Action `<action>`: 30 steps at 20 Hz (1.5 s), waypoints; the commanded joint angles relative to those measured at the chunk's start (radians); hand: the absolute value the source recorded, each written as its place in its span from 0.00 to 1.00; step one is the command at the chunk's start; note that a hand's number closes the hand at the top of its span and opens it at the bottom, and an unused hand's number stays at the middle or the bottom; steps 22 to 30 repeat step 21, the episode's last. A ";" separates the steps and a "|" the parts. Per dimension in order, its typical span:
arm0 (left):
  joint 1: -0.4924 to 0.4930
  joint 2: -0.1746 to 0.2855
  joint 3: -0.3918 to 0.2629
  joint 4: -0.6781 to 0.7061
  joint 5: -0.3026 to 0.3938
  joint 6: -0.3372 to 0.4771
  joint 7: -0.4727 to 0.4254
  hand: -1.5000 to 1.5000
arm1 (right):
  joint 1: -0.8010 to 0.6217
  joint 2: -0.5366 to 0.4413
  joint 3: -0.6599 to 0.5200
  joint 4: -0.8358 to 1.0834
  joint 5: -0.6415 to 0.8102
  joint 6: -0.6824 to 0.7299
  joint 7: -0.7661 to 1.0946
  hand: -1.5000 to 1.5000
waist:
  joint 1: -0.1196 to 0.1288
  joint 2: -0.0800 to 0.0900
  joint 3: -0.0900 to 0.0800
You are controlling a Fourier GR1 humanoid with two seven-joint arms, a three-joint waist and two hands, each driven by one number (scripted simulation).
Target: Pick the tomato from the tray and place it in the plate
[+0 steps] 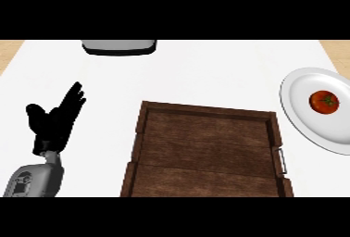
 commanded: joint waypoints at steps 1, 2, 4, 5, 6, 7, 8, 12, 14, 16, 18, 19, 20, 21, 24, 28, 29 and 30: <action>0.063 -0.015 -0.025 -0.100 -0.011 0.006 0.037 0.50 | 0.099 -0.054 -0.039 -0.020 -0.079 0.073 -0.043 0.00 | 0.003 0.000 0.001; 0.013 -0.002 0.012 0.036 0.005 -0.021 -0.044 0.50 | 0.084 -0.056 -0.015 -0.024 -0.083 0.041 -0.031 0.00 | 0.002 0.001 0.000; 0.035 -0.004 0.006 -0.076 0.024 -0.022 0.043 0.50 | 0.043 -0.089 0.006 0.110 -0.069 0.000 -0.094 0.00 | 0.009 0.002 0.001; 0.024 -0.027 -0.022 -0.046 -0.029 0.019 0.014 0.50 | 0.080 -0.114 0.001 0.130 -0.071 0.050 -0.138 0.00 | 0.006 0.002 0.001; 0.004 0.014 0.015 -0.055 0.009 -0.016 0.060 0.50 | 0.116 -0.116 -0.019 0.065 -0.108 0.069 -0.092 0.00 | 0.003 0.001 0.000; -0.047 0.000 0.015 0.083 -0.008 -0.014 -0.024 0.50 | 0.090 -0.167 -0.034 0.178 -0.096 0.084 -0.168 0.00 | 0.002 0.004 0.001; 0.035 -0.013 -0.002 -0.025 -0.006 -0.016 -0.008 0.50 | 0.096 -0.134 -0.004 0.162 -0.088 0.024 -0.173 0.00 | 0.007 0.002 0.001; -0.057 -0.002 0.019 0.021 -0.003 -0.004 0.031 0.50 | 0.142 -0.180 -0.010 0.191 -0.094 0.042 -0.200 0.00 | 0.002 0.002 0.000; 0.005 -0.018 0.002 -0.010 -0.023 0.004 -0.002 0.50 | 0.120 -0.193 0.021 0.296 -0.066 0.029 -0.281 0.00 | 0.008 0.003 0.001; -0.025 -0.011 0.018 0.016 -0.006 -0.010 -0.001 0.50 | 0.113 -0.256 0.004 0.310 -0.102 0.060 -0.238 0.00 | 0.005 0.003 0.001; 0.031 -0.024 -0.003 -0.029 -0.012 -0.018 -0.020 0.50 | 0.103 -0.288 0.018 0.402 -0.071 0.048 -0.304 0.00 | 0.010 0.003 0.001; -0.091 -0.029 0.010 0.071 -0.029 0.024 0.002 0.50 | 0.139 -0.289 0.012 0.369 -0.078 0.071 -0.281 0.00 | 0.002 0.004 0.001; -0.063 -0.018 0.015 0.064 -0.026 0.008 -0.011 0.50 | 0.107 -0.298 0.039 0.392 -0.066 0.048 -0.277 0.00 | 0.006 0.003 0.001; 0.045 -0.048 -0.019 -0.020 -0.033 0.007 -0.033 0.50 | 0.101 -0.319 0.039 0.467 -0.055 0.060 -0.344 0.00 | 0.012 0.003 0.001; 0.045 -0.048 -0.019 -0.020 -0.033 0.007 -0.033 0.50 | 0.101 -0.319 0.039 0.467 -0.055 0.060 -0.344 0.00 | 0.012 0.003 0.001; 0.045 -0.048 -0.019 -0.020 -0.033 0.007 -0.033 0.50 | 0.101 -0.319 0.039 0.467 -0.055 0.060 -0.344 0.00 | 0.012 0.003 0.001; 0.045 -0.048 -0.019 -0.020 -0.033 0.007 -0.033 0.50 | 0.101 -0.319 0.039 0.467 -0.055 0.060 -0.344 0.00 | 0.012 0.003 0.001; 0.045 -0.048 -0.019 -0.020 -0.033 0.007 -0.033 0.50 | 0.101 -0.319 0.039 0.467 -0.055 0.060 -0.344 0.00 | 0.012 0.003 0.001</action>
